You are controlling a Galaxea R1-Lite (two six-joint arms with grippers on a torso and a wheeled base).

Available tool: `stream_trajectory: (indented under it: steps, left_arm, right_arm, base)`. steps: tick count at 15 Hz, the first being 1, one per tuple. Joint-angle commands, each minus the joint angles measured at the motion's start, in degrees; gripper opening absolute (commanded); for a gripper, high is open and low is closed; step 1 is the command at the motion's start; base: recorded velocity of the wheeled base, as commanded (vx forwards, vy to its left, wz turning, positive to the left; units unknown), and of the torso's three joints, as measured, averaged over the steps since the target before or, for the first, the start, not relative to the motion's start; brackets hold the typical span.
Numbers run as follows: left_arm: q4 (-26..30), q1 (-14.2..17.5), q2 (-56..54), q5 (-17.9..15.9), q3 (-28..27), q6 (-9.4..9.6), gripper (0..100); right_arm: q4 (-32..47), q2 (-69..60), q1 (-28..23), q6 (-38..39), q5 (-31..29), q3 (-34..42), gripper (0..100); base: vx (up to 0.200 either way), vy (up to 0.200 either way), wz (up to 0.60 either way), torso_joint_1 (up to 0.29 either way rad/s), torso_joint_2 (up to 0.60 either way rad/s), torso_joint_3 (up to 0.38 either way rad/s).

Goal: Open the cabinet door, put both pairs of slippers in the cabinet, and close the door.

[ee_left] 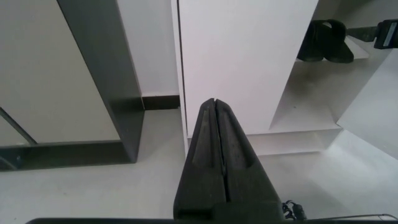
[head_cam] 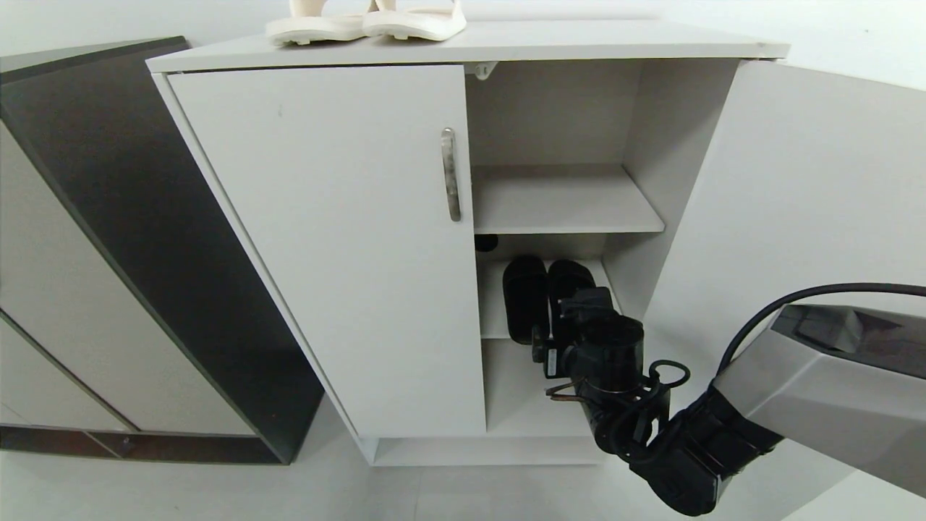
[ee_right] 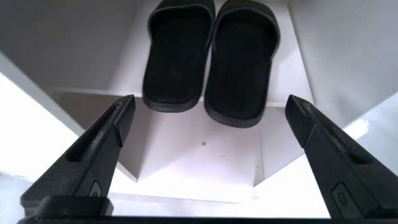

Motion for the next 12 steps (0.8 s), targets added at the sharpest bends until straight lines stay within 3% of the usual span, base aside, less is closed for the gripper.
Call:
stream_trajectory:
  steps: [1,8,10,12]
  left_arm:
    - [0.01,-0.01,0.08,0.00,0.00,-0.01,0]
    - [0.01,-0.01,0.08,-0.09,0.00,0.43,0]
    - [0.01,-0.01,0.08,0.00,0.00,0.69,0]
    - [0.01,-0.01,0.08,-0.09,0.00,0.34,0]
  right_arm:
    - [0.07,-0.04,0.05,0.01,0.00,0.10,100]
    - [0.42,-1.45,-1.18,-1.22,0.17,2.38,100]
    - [0.60,-6.11,-0.66,-2.98,5.27,6.78,100]
    - [2.18,-8.74,-0.22,-3.06,6.32,8.45,100]
  base:
    - [0.000,0.000,0.00,0.000,0.00,0.000]
    - [0.000,0.000,0.00,0.002,0.00,0.183]
    - [0.000,0.000,0.00,0.002,0.00,0.168]
    - [0.000,0.000,0.00,0.000,0.00,0.000]
